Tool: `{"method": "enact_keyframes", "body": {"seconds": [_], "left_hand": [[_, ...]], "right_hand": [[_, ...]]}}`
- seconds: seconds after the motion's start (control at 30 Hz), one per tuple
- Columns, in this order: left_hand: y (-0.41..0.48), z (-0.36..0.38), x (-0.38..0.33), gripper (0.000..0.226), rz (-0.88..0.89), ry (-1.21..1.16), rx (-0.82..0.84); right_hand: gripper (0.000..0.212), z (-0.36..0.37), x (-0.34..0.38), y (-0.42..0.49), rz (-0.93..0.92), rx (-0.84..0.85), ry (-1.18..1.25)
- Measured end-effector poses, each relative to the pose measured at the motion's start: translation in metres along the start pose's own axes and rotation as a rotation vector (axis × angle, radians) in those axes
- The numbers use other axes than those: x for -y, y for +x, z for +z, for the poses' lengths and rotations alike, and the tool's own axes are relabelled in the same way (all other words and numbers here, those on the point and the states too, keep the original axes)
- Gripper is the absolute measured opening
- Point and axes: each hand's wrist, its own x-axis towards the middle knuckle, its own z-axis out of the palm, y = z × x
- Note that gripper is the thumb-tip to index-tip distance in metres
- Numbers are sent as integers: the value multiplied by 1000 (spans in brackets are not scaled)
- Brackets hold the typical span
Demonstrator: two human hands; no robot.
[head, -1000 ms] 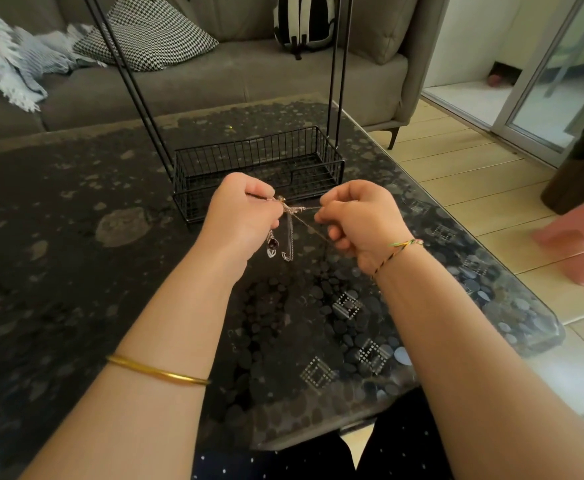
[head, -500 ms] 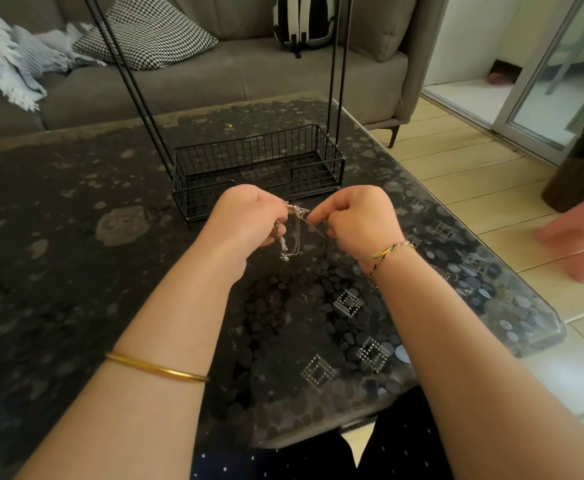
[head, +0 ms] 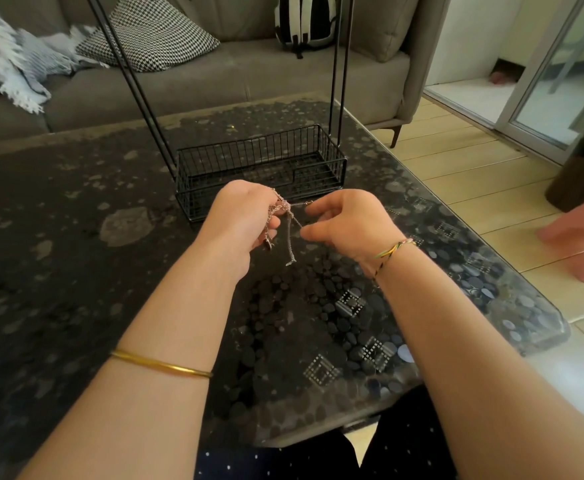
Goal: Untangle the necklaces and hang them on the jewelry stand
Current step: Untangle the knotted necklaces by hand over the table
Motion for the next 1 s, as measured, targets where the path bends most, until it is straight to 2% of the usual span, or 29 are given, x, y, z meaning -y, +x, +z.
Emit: {"method": "enact_keyframes", "body": {"seconds": [0.17,0.37,0.53,0.67,0.8,1.0], "left_hand": [[1,1,2,17,50,34,17],[2,0,5,14,66,18,64],[3,-1,5,15,70,-20,57],[3,0,5,13,69,-20,62],[2,0,4,13,69,-9,77],[-1,0,4,12,56,-23,96]], "right_hand": [[38,0,2,-1,19,59,43],[17,-2,3,-5,34,121,145],[22,-1,5,-6,56,96,156],[12,-2,9,-7,140,84,268],[21,-2,10,-7,167,66,292],[11,-2,10,-9,180,53,347]]}}
